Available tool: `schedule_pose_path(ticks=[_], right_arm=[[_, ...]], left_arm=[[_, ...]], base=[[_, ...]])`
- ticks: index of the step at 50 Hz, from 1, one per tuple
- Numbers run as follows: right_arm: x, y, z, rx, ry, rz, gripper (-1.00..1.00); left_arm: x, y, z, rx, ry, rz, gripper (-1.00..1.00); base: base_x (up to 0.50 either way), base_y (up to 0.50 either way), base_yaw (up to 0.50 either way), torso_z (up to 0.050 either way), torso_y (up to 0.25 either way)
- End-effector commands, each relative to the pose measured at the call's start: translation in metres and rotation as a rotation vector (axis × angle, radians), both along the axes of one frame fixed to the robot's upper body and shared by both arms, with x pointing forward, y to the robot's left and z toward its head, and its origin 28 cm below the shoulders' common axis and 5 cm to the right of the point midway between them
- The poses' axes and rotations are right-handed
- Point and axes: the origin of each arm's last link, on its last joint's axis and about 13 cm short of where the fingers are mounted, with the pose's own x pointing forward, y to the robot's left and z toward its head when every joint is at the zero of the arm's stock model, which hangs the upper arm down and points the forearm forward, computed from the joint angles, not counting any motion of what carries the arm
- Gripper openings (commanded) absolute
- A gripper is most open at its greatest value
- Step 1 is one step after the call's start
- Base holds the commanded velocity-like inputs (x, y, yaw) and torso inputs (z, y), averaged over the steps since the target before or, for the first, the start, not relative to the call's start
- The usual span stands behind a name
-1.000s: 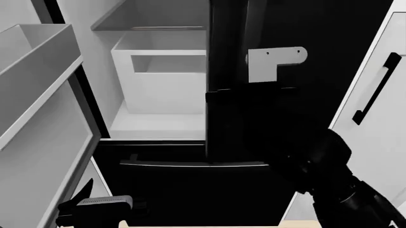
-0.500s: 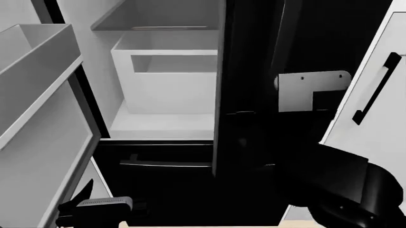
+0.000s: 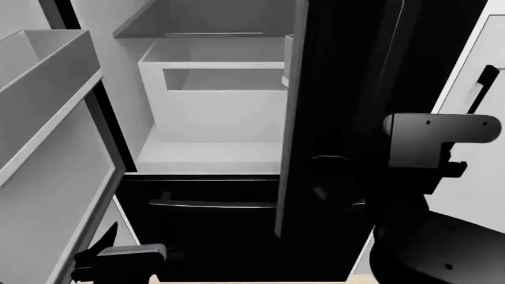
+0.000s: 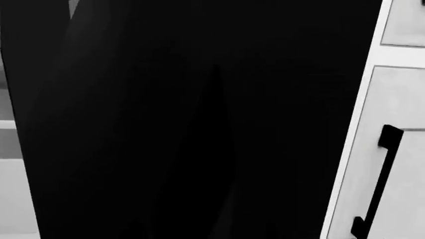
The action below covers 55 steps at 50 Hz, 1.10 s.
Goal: Open the fridge doors
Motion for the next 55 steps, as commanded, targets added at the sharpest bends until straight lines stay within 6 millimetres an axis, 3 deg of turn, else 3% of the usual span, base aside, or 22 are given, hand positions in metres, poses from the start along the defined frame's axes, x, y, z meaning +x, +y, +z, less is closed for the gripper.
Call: schedule_pose_path(ticks=[1,26,33,48,55], right_arm=[[-0.006,-0.011,0.001,-0.027,-0.021,-0.091,1.00],[-0.038,-0.039,0.010,-0.029,0.008,-0.260,1.00],[-0.038,-0.033,-0.002,-0.015,0.008,-0.170,1.00],[-0.072,-0.034,-0.023,-0.032,0.091,-0.139,1.00],[-0.086,-0.031,-0.016,-0.108,0.016,-0.141,1.00]], left_arm=[[0.003,-0.002,0.001,0.000,0.000,-0.001,1.00],[0.006,-0.005,0.002,0.000,-0.002,-0.006,1.00],[0.004,-0.004,0.002,-0.003,-0.006,-0.007,1.00],[0.005,-0.005,0.006,-0.003,-0.012,-0.003,1.00],[-0.002,-0.002,0.004,0.004,-0.015,-0.008,1.00]], base=[[0.00,0.00,0.00,0.000,0.000],[0.00,0.00,0.00,0.000,0.000],[0.00,0.00,0.00,0.000,0.000],[0.00,0.00,0.00,0.000,0.000],[0.00,0.00,0.00,0.000,0.000]])
